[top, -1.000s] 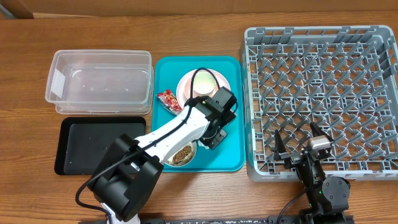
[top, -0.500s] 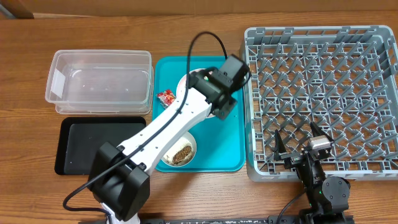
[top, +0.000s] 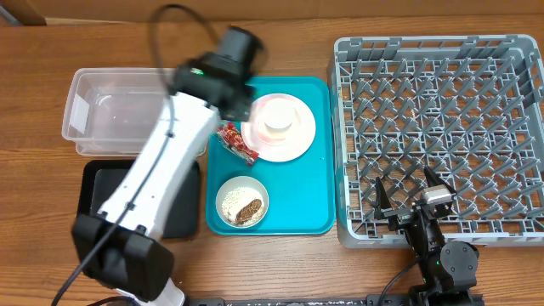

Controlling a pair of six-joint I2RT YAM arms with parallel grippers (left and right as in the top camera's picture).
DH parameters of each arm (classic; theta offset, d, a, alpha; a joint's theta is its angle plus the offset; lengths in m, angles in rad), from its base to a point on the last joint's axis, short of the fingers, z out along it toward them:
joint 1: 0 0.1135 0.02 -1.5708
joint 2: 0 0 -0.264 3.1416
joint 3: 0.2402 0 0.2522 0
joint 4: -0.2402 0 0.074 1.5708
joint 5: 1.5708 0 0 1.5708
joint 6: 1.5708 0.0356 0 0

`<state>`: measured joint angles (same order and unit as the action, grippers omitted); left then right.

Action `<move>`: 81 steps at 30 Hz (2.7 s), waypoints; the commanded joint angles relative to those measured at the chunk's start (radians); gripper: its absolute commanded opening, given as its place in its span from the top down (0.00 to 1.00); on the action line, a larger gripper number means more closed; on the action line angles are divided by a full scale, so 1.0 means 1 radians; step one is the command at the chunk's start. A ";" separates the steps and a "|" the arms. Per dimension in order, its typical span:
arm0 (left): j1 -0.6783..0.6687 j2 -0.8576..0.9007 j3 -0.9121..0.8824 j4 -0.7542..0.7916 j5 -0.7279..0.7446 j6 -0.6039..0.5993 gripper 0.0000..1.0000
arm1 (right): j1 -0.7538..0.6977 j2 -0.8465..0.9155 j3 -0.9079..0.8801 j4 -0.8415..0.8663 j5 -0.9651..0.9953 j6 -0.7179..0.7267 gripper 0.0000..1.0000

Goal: Sort waste into correct bins and load items into the dishwasher
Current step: 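Carry the tissue with the left gripper over the clear bin, then open the left gripper to drop the tissue into the bin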

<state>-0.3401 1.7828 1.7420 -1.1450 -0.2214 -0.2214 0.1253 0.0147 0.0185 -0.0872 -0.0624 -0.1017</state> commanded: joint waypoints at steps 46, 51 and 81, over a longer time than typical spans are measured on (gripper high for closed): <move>0.582 -0.021 -0.386 0.451 -0.129 -0.291 0.96 | 0.005 -0.012 -0.011 0.007 0.010 0.000 0.00; 0.582 -0.008 -0.386 0.465 -0.129 -0.267 0.96 | 0.005 -0.012 -0.011 0.007 0.010 0.000 0.00; 0.582 0.045 -0.386 0.495 -0.126 -0.250 0.88 | 0.005 -0.012 -0.011 0.007 0.010 0.000 0.00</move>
<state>0.2375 1.8145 1.3643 -0.6556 -0.3302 -0.4866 0.1253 0.0147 0.0185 -0.0875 -0.0624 -0.1020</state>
